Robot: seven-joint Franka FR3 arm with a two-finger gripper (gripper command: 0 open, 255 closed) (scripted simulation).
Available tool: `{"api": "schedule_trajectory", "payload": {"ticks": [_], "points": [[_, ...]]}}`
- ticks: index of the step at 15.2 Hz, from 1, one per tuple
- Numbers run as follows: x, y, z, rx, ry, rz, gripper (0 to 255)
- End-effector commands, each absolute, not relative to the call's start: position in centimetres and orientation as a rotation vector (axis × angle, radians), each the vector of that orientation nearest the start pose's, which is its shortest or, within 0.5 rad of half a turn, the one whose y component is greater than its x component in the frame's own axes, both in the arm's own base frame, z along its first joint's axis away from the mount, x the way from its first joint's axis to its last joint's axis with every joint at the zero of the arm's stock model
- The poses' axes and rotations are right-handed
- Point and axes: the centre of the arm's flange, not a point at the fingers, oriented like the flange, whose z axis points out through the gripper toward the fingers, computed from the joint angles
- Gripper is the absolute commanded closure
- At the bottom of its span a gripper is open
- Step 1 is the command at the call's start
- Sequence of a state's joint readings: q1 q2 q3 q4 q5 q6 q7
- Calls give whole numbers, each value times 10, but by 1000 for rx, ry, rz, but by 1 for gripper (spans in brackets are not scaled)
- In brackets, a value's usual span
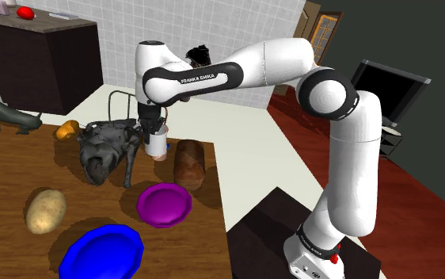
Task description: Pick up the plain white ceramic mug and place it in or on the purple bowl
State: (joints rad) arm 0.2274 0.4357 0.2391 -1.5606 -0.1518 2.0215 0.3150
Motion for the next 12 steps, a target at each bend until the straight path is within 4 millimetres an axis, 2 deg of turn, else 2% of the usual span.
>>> {"api": "schedule_trajectory", "payload": {"ticks": [1, 4, 12], "points": [[623, 280, 414, -3146, -303, -81, 255], [623, 280, 427, -3146, -303, -80, 255], [524, 314, 441, -3146, -303, -80, 255]]}}
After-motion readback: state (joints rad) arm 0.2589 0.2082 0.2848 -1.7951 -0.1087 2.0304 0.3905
